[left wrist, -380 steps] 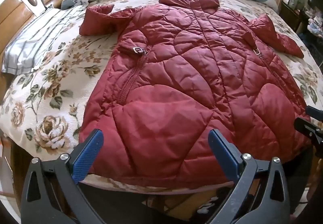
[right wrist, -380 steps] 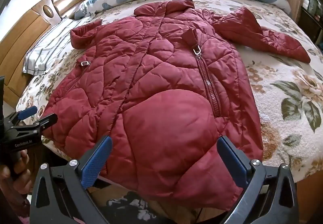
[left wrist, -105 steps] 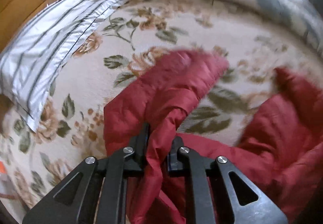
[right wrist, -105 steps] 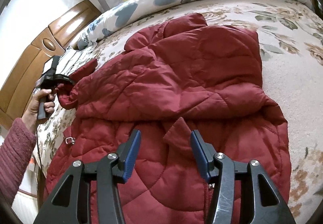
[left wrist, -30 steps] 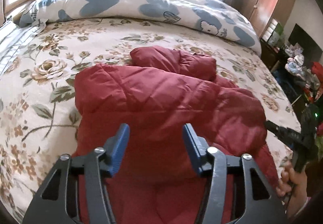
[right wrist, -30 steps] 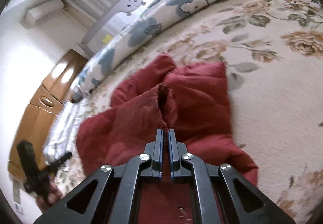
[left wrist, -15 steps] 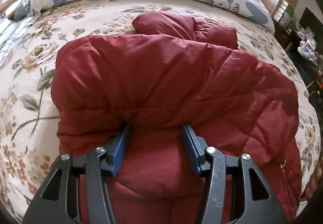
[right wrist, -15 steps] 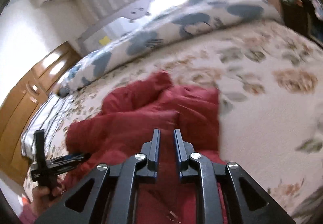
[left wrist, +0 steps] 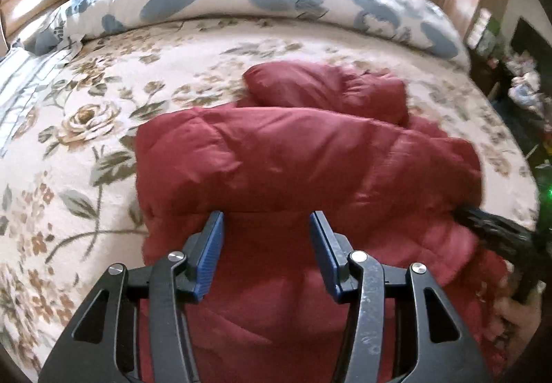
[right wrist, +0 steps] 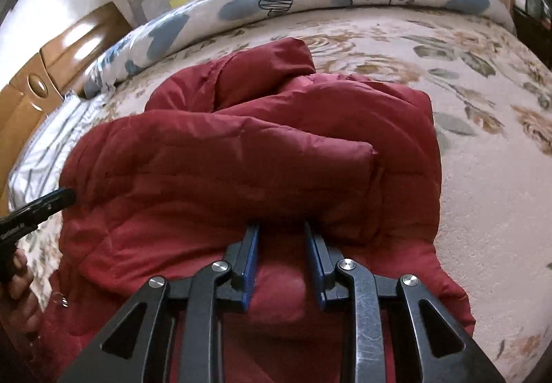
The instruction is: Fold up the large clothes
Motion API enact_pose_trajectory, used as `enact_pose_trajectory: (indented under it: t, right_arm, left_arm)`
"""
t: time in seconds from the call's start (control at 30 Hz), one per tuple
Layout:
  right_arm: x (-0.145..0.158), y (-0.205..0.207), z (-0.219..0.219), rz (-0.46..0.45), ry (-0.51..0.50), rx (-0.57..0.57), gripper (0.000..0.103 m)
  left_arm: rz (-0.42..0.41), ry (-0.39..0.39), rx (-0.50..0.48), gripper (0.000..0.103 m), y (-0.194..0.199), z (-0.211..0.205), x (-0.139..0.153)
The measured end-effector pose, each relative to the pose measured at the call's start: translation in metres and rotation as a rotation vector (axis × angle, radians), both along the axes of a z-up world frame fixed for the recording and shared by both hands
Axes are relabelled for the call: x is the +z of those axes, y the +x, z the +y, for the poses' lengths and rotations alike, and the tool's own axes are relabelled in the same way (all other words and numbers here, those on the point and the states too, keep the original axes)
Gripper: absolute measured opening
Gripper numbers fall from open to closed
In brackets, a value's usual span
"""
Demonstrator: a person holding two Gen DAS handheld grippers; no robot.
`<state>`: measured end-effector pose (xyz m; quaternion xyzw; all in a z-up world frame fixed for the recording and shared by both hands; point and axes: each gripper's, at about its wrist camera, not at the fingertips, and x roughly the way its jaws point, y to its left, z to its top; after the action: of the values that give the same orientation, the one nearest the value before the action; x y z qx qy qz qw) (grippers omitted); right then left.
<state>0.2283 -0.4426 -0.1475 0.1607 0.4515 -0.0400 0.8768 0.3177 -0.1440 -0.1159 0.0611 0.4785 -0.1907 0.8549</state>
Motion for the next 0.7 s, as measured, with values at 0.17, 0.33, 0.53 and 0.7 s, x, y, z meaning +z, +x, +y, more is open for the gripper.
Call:
enact_pose_trajectory:
  t: [0.17,0.33,0.53,0.7]
  right_arm:
    - [-0.002,0.001,-0.002,0.016,-0.003,0.002,0.027]
    - [-0.013,0.009,-0.006,0.038,0.015,0.012,0.027]
    - [-0.015,0.007,-0.006,0.034,0.03,0.009,0.027]
    - [-0.016,0.007,-0.008,0.033,0.04,0.005,0.027]
  left_arm:
    - [0.061,0.028,0.017,0.051,0.016,-0.003,-0.03]
    - [0.076,0.021,0.03,0.051,0.017,-0.002,-0.039]
    - [0.081,0.063,0.044,0.052,0.01,0.0,-0.03]
    - [0.071,0.084,0.054,0.053,-0.009,0.012,-0.023]
